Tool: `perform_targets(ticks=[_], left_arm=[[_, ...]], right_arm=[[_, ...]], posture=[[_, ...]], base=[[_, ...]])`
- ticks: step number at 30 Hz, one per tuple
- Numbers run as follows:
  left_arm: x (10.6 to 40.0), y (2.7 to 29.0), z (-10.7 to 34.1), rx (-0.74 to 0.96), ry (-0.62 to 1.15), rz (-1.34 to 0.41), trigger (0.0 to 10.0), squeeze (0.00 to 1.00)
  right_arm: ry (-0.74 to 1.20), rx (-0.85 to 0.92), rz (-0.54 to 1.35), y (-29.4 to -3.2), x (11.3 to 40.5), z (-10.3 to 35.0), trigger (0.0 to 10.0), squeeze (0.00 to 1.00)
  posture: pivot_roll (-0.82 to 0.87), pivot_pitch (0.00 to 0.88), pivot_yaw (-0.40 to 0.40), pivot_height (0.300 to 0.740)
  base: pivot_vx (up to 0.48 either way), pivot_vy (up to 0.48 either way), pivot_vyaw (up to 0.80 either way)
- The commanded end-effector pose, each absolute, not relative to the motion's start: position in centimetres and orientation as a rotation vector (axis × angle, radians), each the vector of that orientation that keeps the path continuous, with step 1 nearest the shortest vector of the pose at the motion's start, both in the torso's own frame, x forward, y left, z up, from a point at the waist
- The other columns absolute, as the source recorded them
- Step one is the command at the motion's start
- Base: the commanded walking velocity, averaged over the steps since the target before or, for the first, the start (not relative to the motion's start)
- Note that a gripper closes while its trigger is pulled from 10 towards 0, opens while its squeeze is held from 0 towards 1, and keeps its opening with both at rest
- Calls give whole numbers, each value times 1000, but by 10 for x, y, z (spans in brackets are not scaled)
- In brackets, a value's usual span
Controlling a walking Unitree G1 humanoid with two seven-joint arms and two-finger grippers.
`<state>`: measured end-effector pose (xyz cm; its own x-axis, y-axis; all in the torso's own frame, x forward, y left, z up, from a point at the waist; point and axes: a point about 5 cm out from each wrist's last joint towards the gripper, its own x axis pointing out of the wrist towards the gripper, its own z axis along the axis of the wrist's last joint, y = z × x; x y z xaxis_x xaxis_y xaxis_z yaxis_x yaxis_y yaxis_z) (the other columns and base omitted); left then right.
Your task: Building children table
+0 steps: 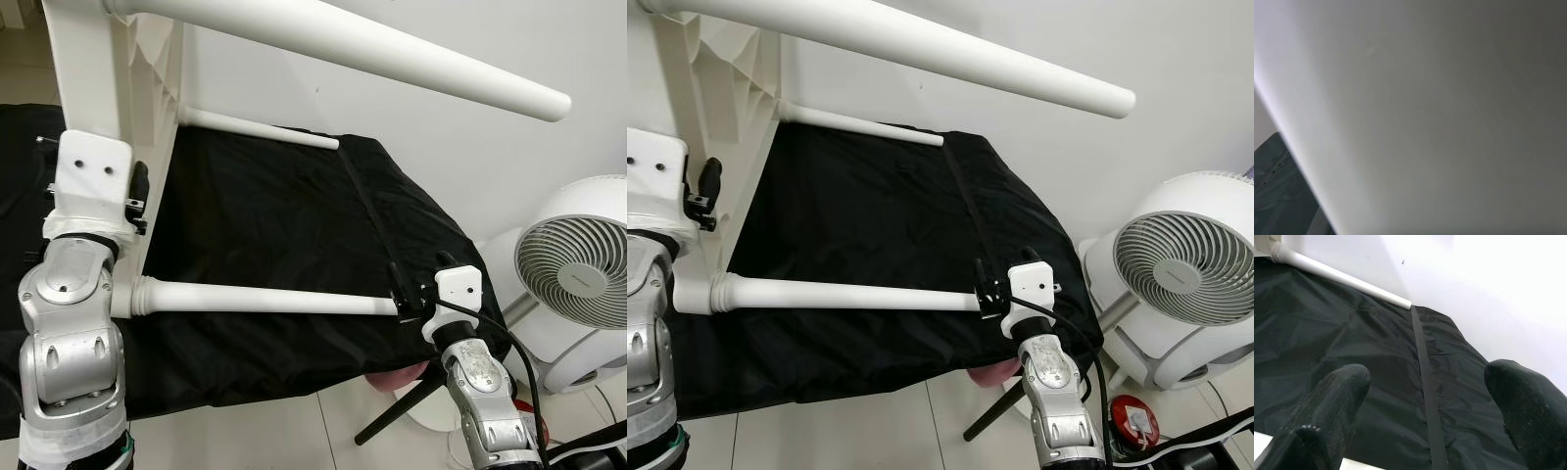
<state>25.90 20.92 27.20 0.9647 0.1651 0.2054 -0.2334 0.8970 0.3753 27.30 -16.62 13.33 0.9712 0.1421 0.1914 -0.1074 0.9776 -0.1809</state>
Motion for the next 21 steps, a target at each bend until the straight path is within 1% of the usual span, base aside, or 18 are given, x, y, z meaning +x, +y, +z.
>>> perform_targets(ticks=[1, 2, 3, 6, 9, 13, 18, 21], left_arm=[[229, 254, 303, 486, -297, 693, 0, 0], [229, 254, 303, 486, -297, 693, 0, 0], [223, 262, 305, 492, -299, 747, 0, 0], [218, 269, 306, 496, -293, 790, 0, 0], [216, 271, 308, 531, -287, 796, 0, 0], [207, 286, 313, 528, -288, 895, 0, 0], [204, 285, 315, 543, -294, 897, 0, 0], [197, 289, 320, 546, -306, 940, 0, 0]], right_arm=[[-193, -180, 117, -172, 274, 132, 10000, 0], [-193, -180, 117, -172, 274, 132, 10000, 0], [-186, -185, 121, -173, 273, 130, 10000, 0], [-181, -188, 126, -173, 273, 129, 10000, 0], [-176, -189, 136, -172, 273, 128, 10000, 0], [-173, -190, 144, -170, 274, 127, 10000, 0], [-171, -191, 149, -170, 274, 126, 10000, 0], [-170, -192, 148, -172, 273, 126, 10000, 0]], posture=[[39, 0, -223, 740], [39, 0, -223, 740], [44, 0, -231, 740], [50, 0, -234, 740], [51, 0, -239, 740], [53, 0, -243, 740], [52, 0, -245, 740], [50, 0, -247, 740]], base=[[0, 0, 0], [0, 0, 0], [0, 0, 0], [0, 0, 0], [0, 0, 0], [0, 0, 0], [0, 0, 0], [0, 0, 0]])
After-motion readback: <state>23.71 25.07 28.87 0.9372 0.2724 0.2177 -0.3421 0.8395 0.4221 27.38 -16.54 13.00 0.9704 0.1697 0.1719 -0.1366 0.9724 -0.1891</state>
